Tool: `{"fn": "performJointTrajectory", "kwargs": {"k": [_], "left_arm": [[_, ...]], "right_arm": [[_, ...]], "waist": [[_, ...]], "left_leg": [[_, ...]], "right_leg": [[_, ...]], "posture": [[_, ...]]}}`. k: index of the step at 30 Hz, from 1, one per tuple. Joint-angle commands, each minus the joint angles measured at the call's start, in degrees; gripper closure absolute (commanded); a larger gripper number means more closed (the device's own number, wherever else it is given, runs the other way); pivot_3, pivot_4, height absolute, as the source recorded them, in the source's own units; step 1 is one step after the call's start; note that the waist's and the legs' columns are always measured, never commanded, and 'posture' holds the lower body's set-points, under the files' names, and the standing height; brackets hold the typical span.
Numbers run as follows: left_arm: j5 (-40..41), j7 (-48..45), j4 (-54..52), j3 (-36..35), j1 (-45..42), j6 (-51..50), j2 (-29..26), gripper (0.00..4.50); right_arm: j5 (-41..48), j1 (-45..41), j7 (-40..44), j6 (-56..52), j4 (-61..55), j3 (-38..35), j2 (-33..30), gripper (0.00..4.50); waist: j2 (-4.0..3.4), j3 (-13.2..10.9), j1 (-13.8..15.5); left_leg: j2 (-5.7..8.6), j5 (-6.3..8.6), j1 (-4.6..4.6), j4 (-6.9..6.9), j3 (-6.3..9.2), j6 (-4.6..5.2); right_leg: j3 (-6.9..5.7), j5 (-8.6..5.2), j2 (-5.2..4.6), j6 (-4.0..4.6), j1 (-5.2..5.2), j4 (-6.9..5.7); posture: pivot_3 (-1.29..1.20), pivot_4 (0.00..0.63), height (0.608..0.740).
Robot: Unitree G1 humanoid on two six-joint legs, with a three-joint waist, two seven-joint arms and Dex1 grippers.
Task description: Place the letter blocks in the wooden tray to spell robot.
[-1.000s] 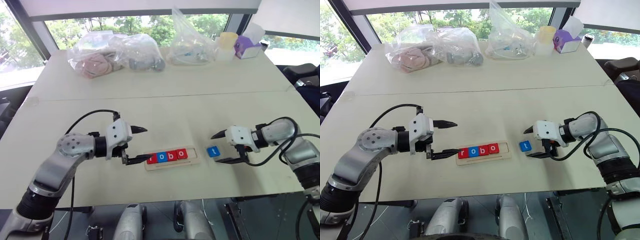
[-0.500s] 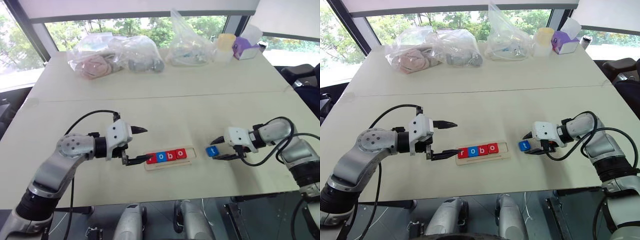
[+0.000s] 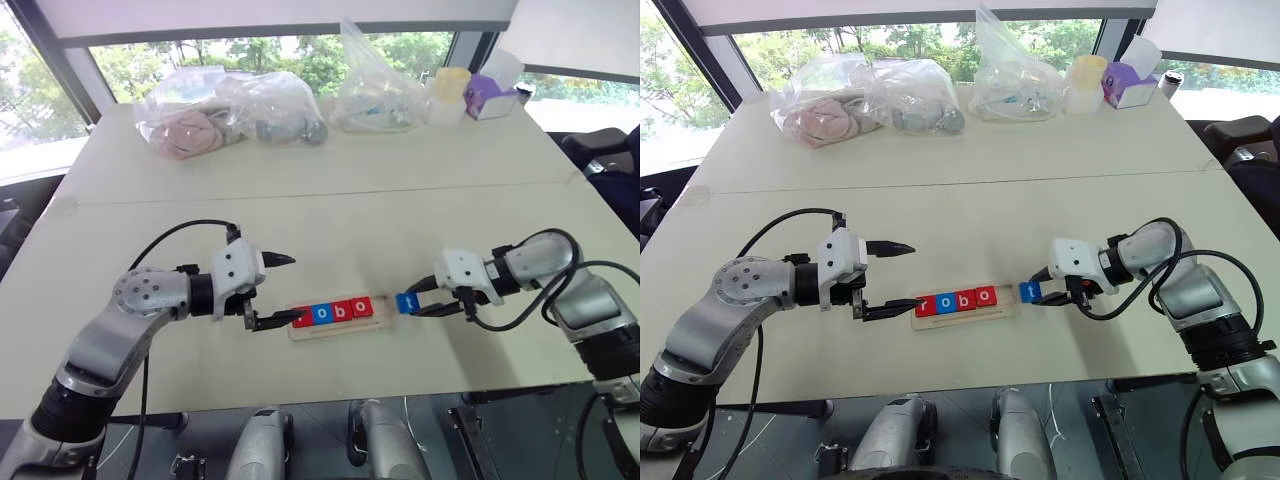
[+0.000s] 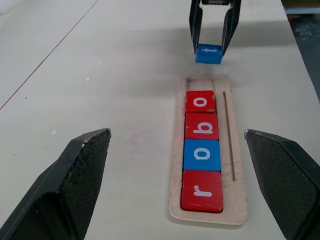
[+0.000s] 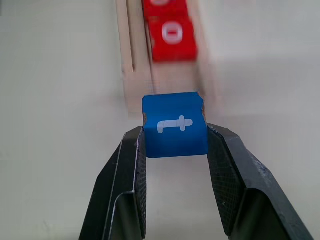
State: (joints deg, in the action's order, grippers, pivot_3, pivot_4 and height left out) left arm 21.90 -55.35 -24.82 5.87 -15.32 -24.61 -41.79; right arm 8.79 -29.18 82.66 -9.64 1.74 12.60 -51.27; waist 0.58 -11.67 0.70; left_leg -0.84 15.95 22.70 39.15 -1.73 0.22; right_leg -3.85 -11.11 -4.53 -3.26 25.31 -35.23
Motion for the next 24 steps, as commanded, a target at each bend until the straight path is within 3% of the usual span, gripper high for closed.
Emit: {"fn": "performJointTrajectory", "kwargs": {"k": [1,24], "left_arm": [[0.3,0.0,-0.8,-0.7,-0.5,0.8,0.1,0.00],[0.7,1.4,-2.6,-1.4,0.9,-0.3,0.0,0.00]], "right_arm": [[1.1,-1.7,0.0,-3.7,-3.5,-0.4,0.0,3.38],[-2.7,-2.5,-1.7,-4.1,1.2,4.1,5.0,3.38]], "waist": [[0.00,0.0,0.0],[0.00,0.0,0.1]], "left_leg": [[0.00,0.00,0.00,0.00,0.00,0.00],[0.02,0.00,0.01,0.00,-0.01,0.00]], "right_leg": [[0.00,0.00,0.00,0.00,0.00,0.00],[0.01,0.03,-0.01,0.05,0.00,-0.01]], "posture": [[0.00,0.150,0.740],[0.00,0.150,0.740]]}}
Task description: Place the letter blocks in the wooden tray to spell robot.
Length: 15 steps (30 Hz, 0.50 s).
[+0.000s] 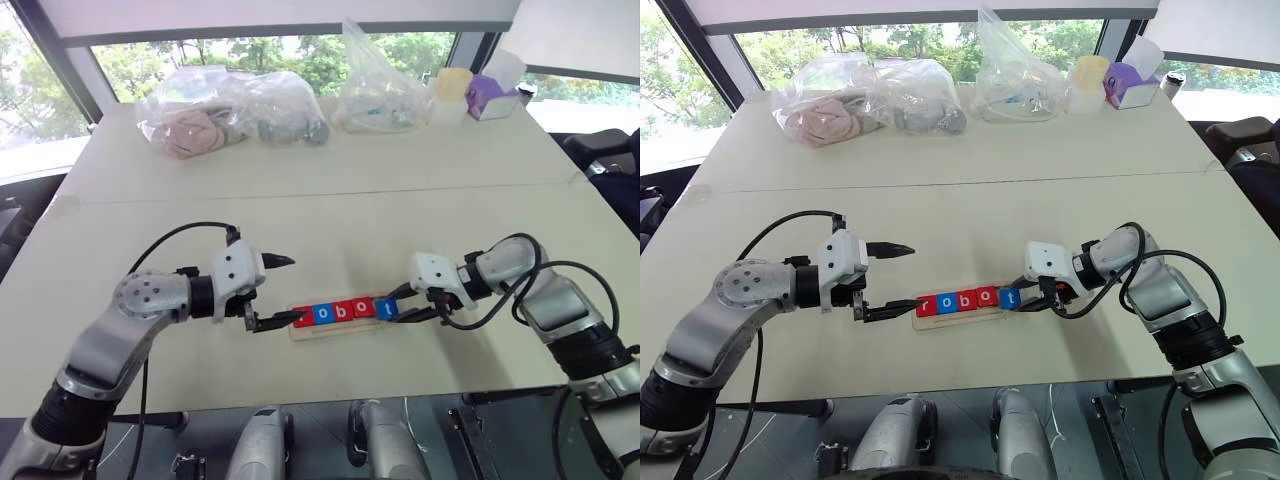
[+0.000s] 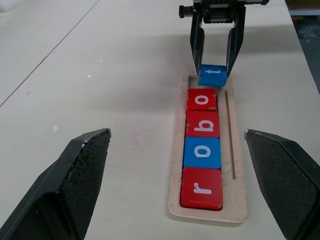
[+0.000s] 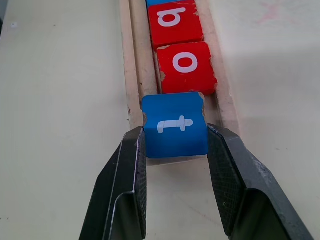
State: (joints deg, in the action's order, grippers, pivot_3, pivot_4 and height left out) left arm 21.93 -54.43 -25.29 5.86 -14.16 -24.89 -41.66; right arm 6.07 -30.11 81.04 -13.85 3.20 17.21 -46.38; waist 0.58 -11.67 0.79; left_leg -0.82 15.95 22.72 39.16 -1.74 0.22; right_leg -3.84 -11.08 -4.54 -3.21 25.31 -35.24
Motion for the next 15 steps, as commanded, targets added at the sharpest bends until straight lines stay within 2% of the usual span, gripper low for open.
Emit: {"fn": "performJointTrajectory", "kwargs": {"k": [1,15], "left_arm": [[0.7,0.6,-2.2,-1.4,-0.3,-0.1,-0.1,0.00],[0.8,1.1,-2.3,-1.1,-0.6,-0.4,0.2,0.00]], "right_arm": [[-0.1,-1.6,-0.1,0.0,-0.2,-0.5,0.1,3.38],[-0.9,-3.2,-0.4,-0.8,-0.6,0.5,1.5,3.38]], "waist": [[0.00,0.0,0.0],[0.00,0.0,-0.1]], "left_leg": [[0.00,0.00,0.00,0.00,0.00,0.00],[0.00,0.00,-0.01,0.00,0.00,0.00]], "right_leg": [[0.00,0.00,0.00,-0.01,0.00,0.00],[0.00,0.01,0.01,0.01,0.00,0.00]], "posture": [[0.00,0.150,0.740],[0.00,0.150,0.740]]}}
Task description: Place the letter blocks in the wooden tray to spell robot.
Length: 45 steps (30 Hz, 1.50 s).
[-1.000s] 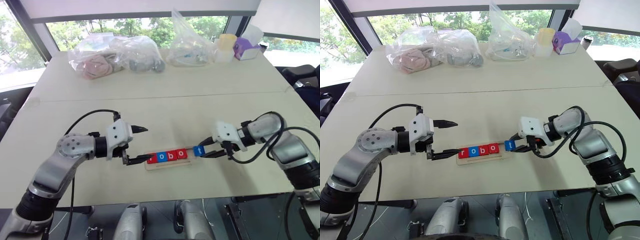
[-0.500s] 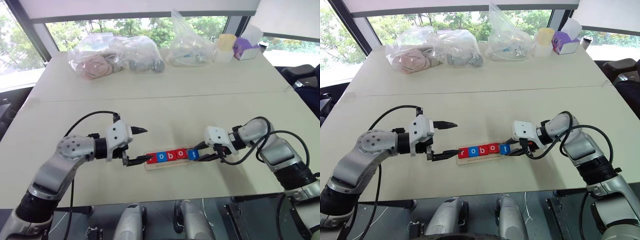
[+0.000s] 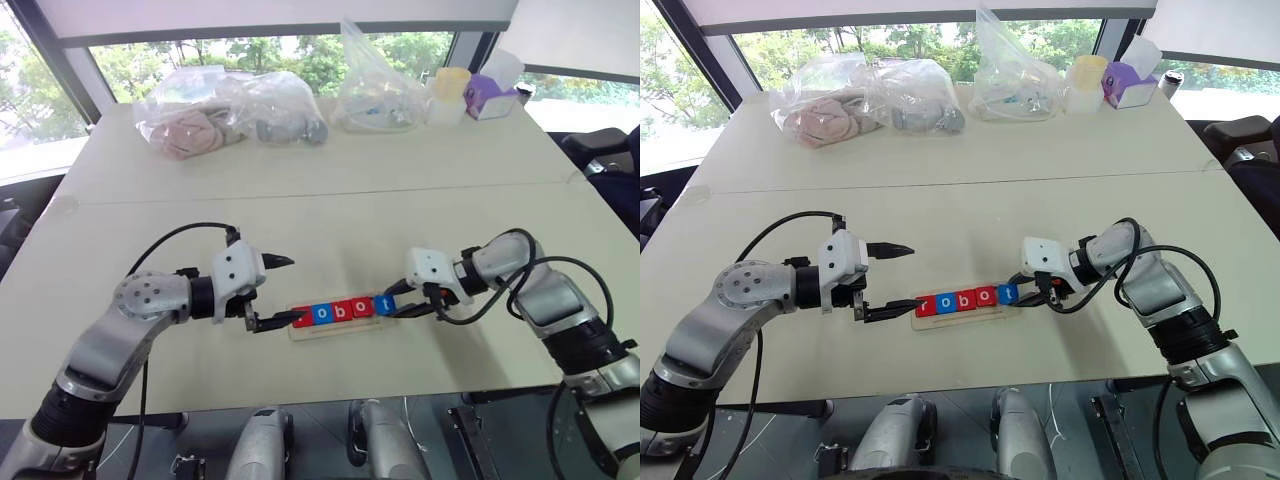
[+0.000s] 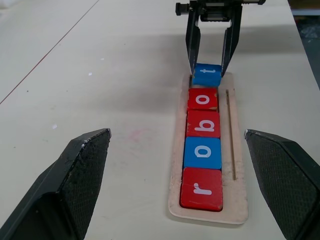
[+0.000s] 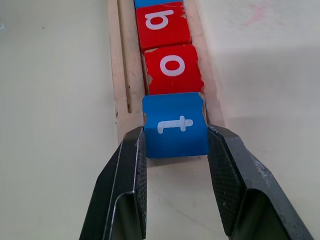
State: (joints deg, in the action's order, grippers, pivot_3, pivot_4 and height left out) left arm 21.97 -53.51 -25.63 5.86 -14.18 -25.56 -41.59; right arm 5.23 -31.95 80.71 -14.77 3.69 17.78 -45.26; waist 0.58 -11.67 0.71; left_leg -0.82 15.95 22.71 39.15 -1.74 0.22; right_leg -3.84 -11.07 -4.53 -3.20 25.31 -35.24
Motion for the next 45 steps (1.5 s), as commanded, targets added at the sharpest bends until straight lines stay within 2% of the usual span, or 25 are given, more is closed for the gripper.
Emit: {"fn": "performJointTrajectory", "kwargs": {"k": [1,28,34,45], "left_arm": [[0.8,0.3,-1.9,-1.1,-0.6,0.3,0.2,0.00],[0.7,0.2,-2.0,-1.0,-0.6,0.4,0.3,0.00],[0.7,0.3,-2.1,-1.1,-0.3,0.3,0.4,0.00],[0.5,0.2,-1.6,-0.7,-0.8,0.4,0.9,0.00]], "right_arm": [[-0.2,-1.4,-0.1,0.2,-1.0,0.1,0.5,3.38],[-1.5,-1.3,-0.1,1.3,0.7,0.2,0.7,3.38],[-1.6,-1.9,0.0,1.9,1.1,0.3,1.1,0.41],[-1.1,-3.1,-1.7,2.6,1.5,-1.4,1.1,0.41]], "waist": [[0.00,0.0,0.0],[0.00,0.0,0.0],[0.00,0.0,0.0],[0.00,0.0,0.0]], "left_leg": [[0.00,0.00,0.00,0.00,0.00,0.00],[0.00,0.00,-0.01,0.00,0.00,0.00],[0.00,0.00,-0.03,0.00,0.00,0.00],[0.00,0.00,-0.03,0.00,0.00,0.00]], "right_leg": [[0.00,0.01,0.00,0.01,0.00,0.00],[0.00,0.01,0.01,0.02,-0.01,-0.01],[0.00,0.01,0.01,0.01,-0.02,-0.01],[0.00,0.02,0.01,0.03,-0.02,-0.01]], "posture": [[0.00,0.150,0.740],[0.00,0.150,0.740],[0.00,0.150,0.740],[0.00,0.150,0.740]]}}
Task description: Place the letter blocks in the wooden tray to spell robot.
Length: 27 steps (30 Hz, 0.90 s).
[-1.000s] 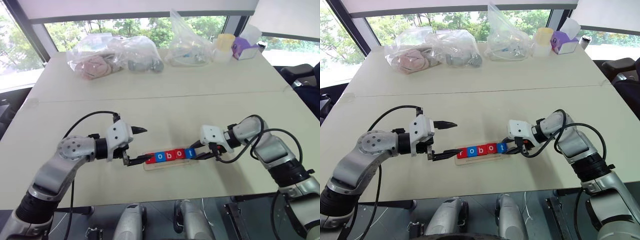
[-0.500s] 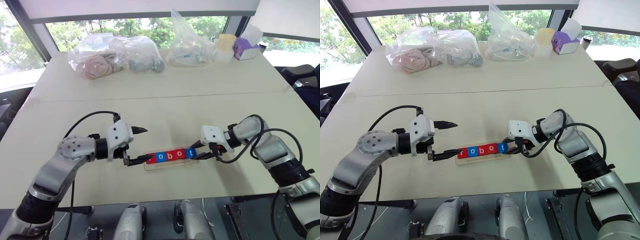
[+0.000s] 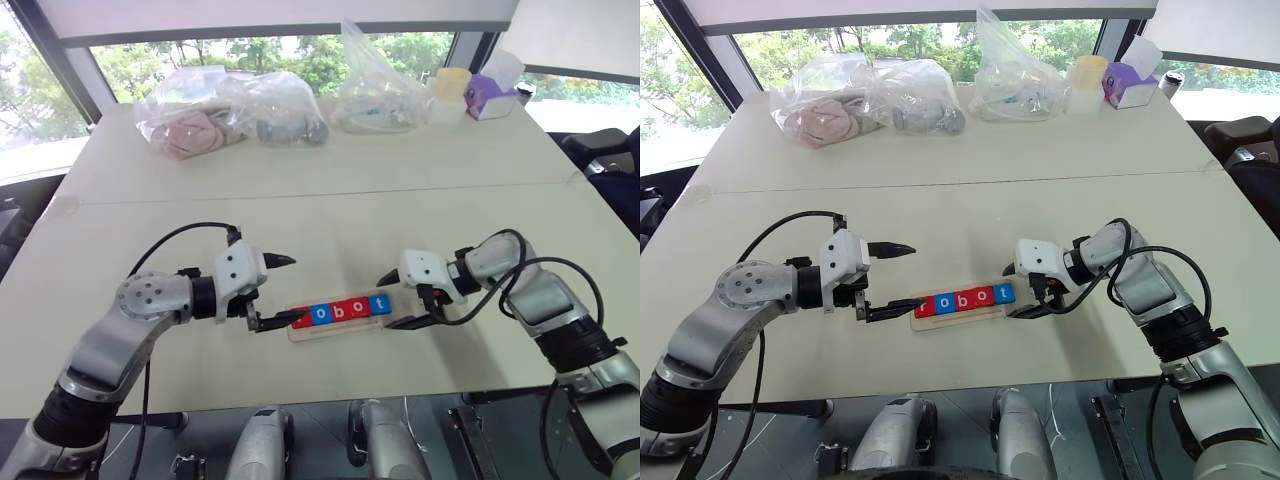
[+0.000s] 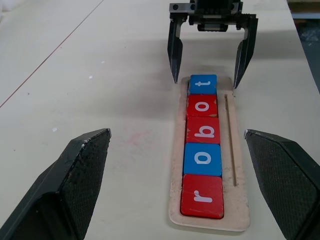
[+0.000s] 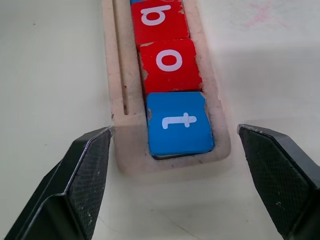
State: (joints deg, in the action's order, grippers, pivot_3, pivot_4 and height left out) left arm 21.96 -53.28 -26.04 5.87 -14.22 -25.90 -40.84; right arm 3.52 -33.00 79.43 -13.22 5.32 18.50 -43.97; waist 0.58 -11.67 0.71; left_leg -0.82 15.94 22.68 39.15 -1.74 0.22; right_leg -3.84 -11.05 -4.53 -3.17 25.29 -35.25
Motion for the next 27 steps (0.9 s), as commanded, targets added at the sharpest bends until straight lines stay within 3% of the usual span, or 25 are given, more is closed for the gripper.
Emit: {"fn": "performJointTrajectory", "kwargs": {"k": [1,11,27], "left_arm": [[0.5,0.0,-1.2,-0.7,-0.8,0.7,0.2,0.00],[0.3,-0.2,-0.7,-0.7,-1.1,1.0,0.3,0.00],[0.3,-0.1,-0.9,-0.6,-1.3,0.7,0.4,0.00]], "right_arm": [[0.5,-2.2,-0.5,1.3,0.1,-2.2,-0.4,0.41],[0.2,-3.0,-0.5,2.4,2.1,-3.7,-2.0,0.41],[-0.8,-3.1,-4.7,5.5,4.0,-3.2,0.9,0.41]], "waist": [[0.00,0.0,0.0],[0.00,0.0,0.0],[0.00,0.0,0.0]], "left_leg": [[0.00,0.00,0.00,0.00,0.00,0.00],[0.01,0.00,0.00,0.00,0.00,0.00],[0.02,0.00,0.00,0.00,-0.01,0.00]], "right_leg": [[0.00,0.00,0.00,0.00,0.00,0.00],[0.00,0.01,0.00,0.01,0.00,0.00],[0.00,0.02,0.00,0.02,0.00,0.00]], "posture": [[0.00,0.150,0.740],[0.00,0.150,0.740],[0.00,0.150,0.740]]}}
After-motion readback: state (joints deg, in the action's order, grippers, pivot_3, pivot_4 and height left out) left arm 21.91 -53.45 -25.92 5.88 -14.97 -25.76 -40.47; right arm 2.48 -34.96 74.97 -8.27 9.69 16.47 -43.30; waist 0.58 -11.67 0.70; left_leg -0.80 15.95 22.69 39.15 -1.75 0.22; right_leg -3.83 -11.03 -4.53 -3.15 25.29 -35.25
